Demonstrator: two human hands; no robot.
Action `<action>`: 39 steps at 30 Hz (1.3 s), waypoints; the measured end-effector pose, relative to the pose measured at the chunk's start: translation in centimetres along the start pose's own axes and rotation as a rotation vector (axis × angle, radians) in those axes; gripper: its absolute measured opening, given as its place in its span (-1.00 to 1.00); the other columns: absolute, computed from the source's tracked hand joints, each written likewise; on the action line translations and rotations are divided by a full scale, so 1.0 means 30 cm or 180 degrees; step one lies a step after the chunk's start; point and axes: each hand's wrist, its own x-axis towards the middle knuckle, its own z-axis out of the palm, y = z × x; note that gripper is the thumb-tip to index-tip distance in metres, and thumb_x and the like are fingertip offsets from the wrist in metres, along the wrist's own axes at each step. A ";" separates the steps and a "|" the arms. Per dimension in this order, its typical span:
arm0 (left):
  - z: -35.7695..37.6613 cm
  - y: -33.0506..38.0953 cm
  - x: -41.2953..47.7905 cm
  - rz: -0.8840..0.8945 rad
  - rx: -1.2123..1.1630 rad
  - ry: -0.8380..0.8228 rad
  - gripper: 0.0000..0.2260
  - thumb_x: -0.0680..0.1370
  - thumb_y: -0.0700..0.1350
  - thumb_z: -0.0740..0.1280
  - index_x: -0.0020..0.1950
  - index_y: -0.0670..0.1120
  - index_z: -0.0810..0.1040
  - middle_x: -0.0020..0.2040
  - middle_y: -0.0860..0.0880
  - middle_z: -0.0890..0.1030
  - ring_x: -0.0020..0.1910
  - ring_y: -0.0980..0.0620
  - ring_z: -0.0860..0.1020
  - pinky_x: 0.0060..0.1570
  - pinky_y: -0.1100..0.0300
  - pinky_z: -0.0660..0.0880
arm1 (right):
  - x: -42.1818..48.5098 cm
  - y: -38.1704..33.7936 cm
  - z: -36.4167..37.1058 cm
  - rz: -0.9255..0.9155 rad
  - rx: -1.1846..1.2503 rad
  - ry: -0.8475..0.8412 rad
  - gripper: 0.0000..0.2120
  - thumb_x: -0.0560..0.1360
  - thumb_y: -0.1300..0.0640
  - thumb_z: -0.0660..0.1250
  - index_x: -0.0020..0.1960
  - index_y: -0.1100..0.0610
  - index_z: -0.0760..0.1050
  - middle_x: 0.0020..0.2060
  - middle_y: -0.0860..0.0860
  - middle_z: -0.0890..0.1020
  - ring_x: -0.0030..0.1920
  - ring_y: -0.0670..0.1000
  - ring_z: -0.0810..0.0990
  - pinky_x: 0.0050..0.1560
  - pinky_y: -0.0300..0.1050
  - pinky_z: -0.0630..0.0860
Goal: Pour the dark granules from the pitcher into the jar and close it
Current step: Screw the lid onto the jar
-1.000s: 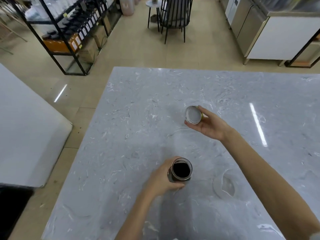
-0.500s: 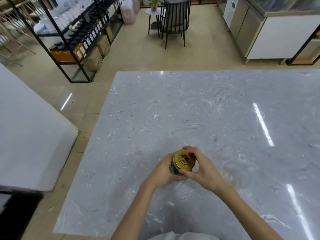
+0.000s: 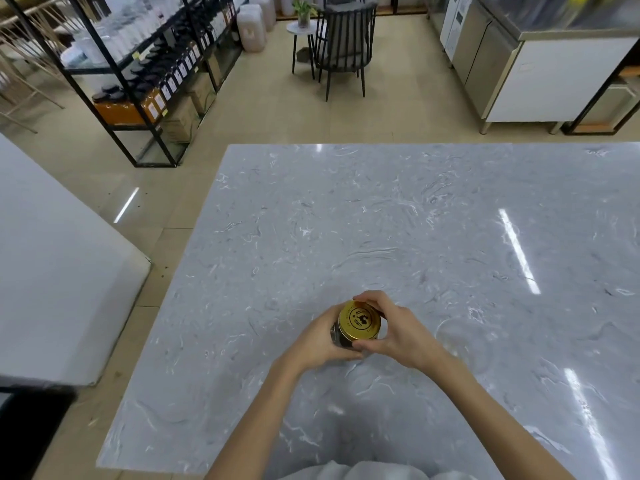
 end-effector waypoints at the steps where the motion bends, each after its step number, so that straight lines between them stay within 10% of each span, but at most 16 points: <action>1: 0.000 0.001 0.001 0.0000 0.0005 -0.0006 -0.27 0.23 0.10 0.68 0.29 0.40 0.42 0.24 0.18 0.61 0.23 0.16 0.59 0.26 -0.05 0.54 | 0.005 0.003 -0.005 -0.0016 -0.0028 -0.0047 -0.28 0.32 -0.02 0.60 0.35 -0.06 0.31 0.19 -0.07 0.61 0.20 -0.05 0.59 0.23 -0.04 0.52; 15: -0.004 0.013 -0.002 0.0048 0.0169 -0.0067 -0.30 0.25 0.21 0.65 0.32 0.39 0.42 0.22 0.27 0.61 0.21 0.22 0.58 0.25 -0.03 0.55 | -0.040 0.008 0.071 -0.0348 -0.0197 0.0386 -0.44 0.43 -0.04 0.51 0.27 -0.24 0.25 0.21 -0.57 0.33 0.15 -0.47 0.40 0.10 -0.53 0.35; 28: -0.052 0.018 0.033 -0.0082 0.0442 -0.0536 -0.29 0.27 0.04 0.67 0.35 0.25 0.44 0.19 0.24 0.62 0.19 0.27 0.57 0.23 0.24 0.51 | -0.001 0.009 -0.021 -0.1014 -0.0459 -0.0283 -0.65 0.48 0.10 0.46 0.20 0.04 0.42 0.34 -0.14 0.42 0.22 -0.09 0.49 0.13 -0.18 0.50; 33: -0.062 0.010 0.050 -0.0206 0.0601 -0.0686 -0.33 0.26 0.07 0.66 0.25 0.38 0.43 0.18 0.27 0.61 0.21 0.23 0.56 0.30 0.14 0.49 | 0.017 -0.028 -0.097 -0.0449 0.0791 -0.0311 -0.53 0.38 0.30 0.56 0.20 0.14 0.46 0.30 0.00 0.51 0.27 -0.03 0.54 0.25 -0.14 0.50; 39: -0.058 0.015 0.046 -0.0166 0.0605 -0.0675 -0.34 0.26 0.08 0.65 0.17 0.53 0.39 0.12 0.45 0.58 0.15 0.39 0.54 0.13 0.37 0.45 | 0.011 -0.052 -0.094 -0.0458 0.0193 -0.0162 -0.40 0.34 0.21 0.58 0.28 -0.04 0.42 0.29 -0.22 0.50 0.27 -0.17 0.51 0.27 -0.21 0.46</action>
